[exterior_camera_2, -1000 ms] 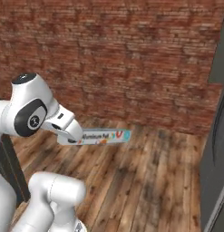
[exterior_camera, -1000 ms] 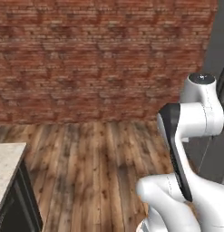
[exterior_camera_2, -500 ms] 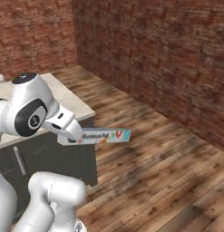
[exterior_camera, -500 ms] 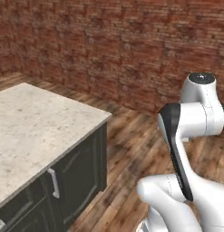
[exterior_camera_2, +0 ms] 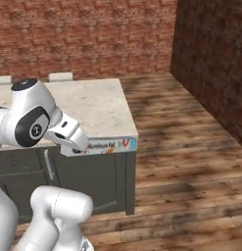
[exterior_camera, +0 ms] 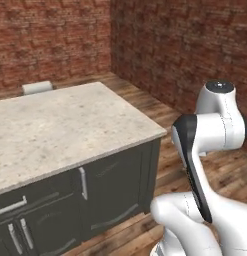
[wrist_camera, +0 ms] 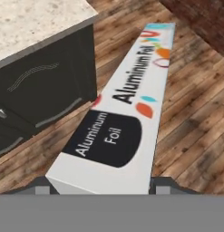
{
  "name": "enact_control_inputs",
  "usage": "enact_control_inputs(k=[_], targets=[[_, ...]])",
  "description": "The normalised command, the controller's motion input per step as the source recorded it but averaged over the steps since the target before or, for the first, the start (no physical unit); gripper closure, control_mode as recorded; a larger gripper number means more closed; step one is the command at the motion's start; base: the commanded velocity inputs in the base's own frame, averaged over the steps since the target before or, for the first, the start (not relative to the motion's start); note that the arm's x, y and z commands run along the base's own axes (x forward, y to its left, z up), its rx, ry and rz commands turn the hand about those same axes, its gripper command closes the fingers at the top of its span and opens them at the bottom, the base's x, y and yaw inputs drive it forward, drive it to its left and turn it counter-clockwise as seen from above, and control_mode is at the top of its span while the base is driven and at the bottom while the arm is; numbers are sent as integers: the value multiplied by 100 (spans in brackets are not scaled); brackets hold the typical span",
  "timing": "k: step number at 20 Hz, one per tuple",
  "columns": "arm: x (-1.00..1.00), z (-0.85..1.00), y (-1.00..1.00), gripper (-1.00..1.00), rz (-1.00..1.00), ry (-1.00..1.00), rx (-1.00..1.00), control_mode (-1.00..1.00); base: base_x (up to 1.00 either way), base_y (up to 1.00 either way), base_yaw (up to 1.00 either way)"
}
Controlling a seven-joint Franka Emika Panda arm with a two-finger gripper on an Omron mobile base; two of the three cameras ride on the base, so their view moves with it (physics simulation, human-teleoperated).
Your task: Retrieve the tupperware and aluminum foil from the cabinet and place them on the dining counter near the plate with corn and kebab skewer to prepare for storing leftovers.
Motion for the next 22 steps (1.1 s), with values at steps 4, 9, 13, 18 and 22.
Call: enact_control_inputs(k=[4, 9, 13, 18, 22], targets=[[0, 0, 0, 100, 0, 0, 0, 100, 19, -100, 34], [0, 0, 0, 100, 0, 0, 0, 100, 40, -100, 24], [0, 0, 0, 100, 0, 0, 0, 100, 66, -100, 36], [0, 0, 0, 100, 0, 0, 0, 100, 91, -84, 50], [0, 0, 0, 100, 0, 0, 0, 100, 100, -90, 46]])
